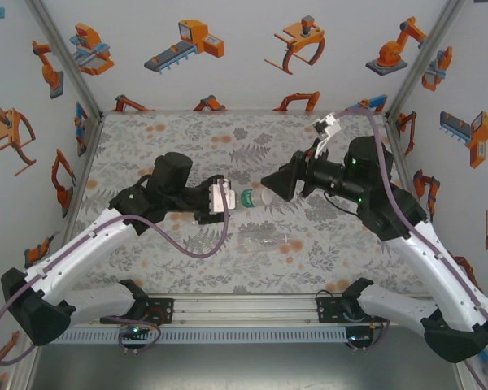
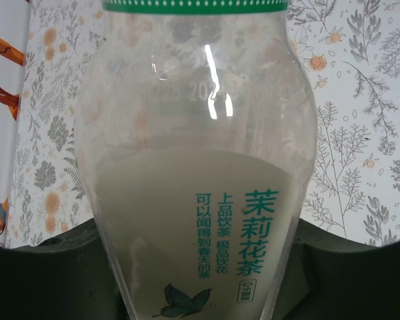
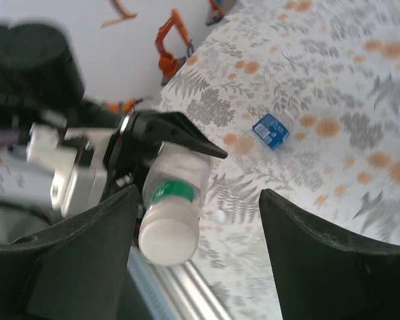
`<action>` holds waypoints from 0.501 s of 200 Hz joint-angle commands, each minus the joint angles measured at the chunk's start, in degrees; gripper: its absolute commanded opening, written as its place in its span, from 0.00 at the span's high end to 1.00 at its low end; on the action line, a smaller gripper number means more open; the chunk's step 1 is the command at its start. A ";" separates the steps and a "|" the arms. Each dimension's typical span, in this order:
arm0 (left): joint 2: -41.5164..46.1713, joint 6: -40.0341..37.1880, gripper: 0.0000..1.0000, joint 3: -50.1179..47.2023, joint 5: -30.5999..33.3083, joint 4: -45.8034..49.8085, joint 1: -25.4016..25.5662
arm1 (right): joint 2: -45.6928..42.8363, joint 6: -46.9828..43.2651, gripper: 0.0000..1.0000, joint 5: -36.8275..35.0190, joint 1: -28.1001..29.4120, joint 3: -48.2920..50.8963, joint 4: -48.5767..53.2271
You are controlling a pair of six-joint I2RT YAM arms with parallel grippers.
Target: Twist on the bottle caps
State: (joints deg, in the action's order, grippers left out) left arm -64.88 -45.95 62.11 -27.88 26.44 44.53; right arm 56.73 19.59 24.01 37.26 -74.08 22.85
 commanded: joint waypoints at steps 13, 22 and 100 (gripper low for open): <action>1.25 -1.24 1.00 0.32 -3.66 3.09 0.09 | -0.11 -34.35 0.35 18.68 -0.09 -4.13 4.61; 1.08 -1.20 1.00 0.40 -3.76 3.64 0.04 | 0.05 -39.70 0.38 21.42 -0.08 -4.95 6.73; 0.66 -1.11 1.00 0.92 -3.94 4.44 0.04 | -0.30 -46.63 0.42 25.38 0.53 1.75 3.99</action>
State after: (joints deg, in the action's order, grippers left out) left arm -64.73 -46.00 62.11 -29.87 29.93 44.56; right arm 56.86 -23.99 47.72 37.32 -74.89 28.88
